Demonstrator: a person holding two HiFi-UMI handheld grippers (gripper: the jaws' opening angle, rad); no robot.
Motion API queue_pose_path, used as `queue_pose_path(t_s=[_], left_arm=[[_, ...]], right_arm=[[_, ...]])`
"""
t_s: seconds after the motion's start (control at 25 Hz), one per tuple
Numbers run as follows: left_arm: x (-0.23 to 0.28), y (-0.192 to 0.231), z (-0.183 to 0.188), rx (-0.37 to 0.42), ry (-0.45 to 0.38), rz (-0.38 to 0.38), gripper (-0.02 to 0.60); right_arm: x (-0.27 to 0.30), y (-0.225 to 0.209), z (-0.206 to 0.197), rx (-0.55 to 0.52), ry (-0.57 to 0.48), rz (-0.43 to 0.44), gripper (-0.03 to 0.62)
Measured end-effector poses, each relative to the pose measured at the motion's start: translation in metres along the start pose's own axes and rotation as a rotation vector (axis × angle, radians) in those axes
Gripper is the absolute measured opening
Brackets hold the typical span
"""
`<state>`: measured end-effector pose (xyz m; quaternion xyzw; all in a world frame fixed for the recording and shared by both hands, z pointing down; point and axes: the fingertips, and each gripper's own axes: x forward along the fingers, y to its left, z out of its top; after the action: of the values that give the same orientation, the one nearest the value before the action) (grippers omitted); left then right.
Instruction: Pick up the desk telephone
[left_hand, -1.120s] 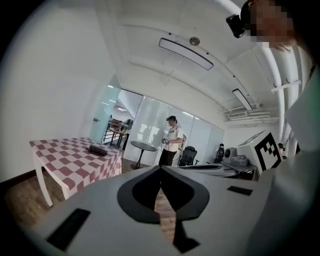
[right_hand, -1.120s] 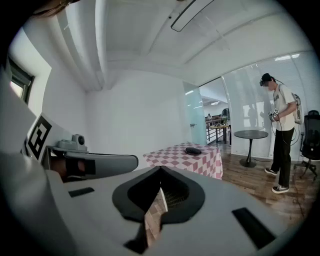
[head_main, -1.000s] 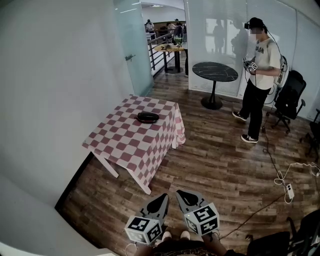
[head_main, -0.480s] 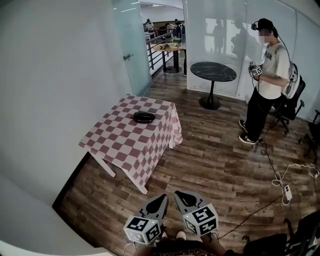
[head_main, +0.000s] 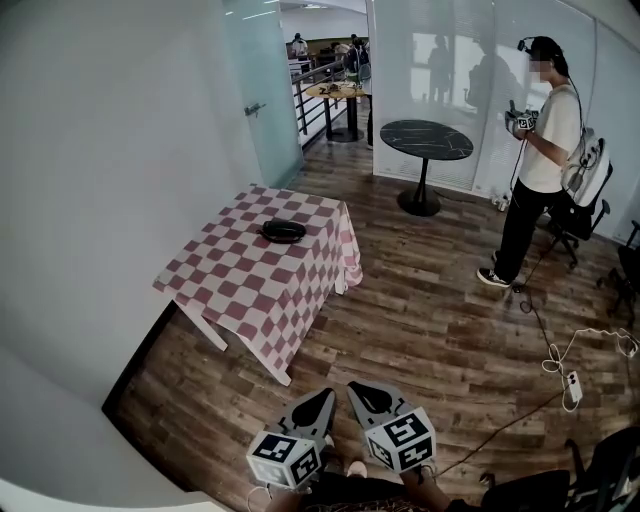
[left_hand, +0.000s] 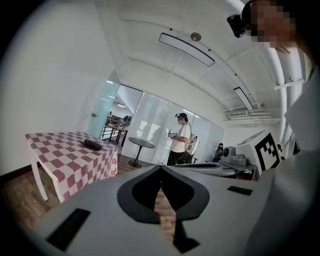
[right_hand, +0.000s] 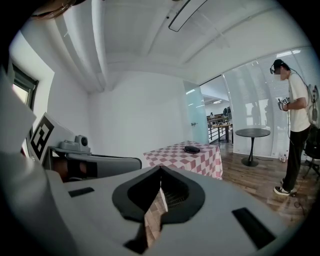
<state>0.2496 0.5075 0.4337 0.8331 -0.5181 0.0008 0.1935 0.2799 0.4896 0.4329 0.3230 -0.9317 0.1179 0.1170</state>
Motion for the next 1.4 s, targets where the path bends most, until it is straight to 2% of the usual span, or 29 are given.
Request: queue_pose_path(t_s=[0.44, 1.4], left_arm=[[0.025, 0.032, 0.014, -0.012, 0.000, -0.011, 0.009], [0.083, 0.137, 0.047, -0.024, 0.036, -0.048, 0.009]], right_arm=[[0.035, -0.017, 0.012, -0.007, 0.006, -0.011, 0.020], [0.152, -0.048, 0.046, -0.006, 0.024, -0.034, 0.020]])
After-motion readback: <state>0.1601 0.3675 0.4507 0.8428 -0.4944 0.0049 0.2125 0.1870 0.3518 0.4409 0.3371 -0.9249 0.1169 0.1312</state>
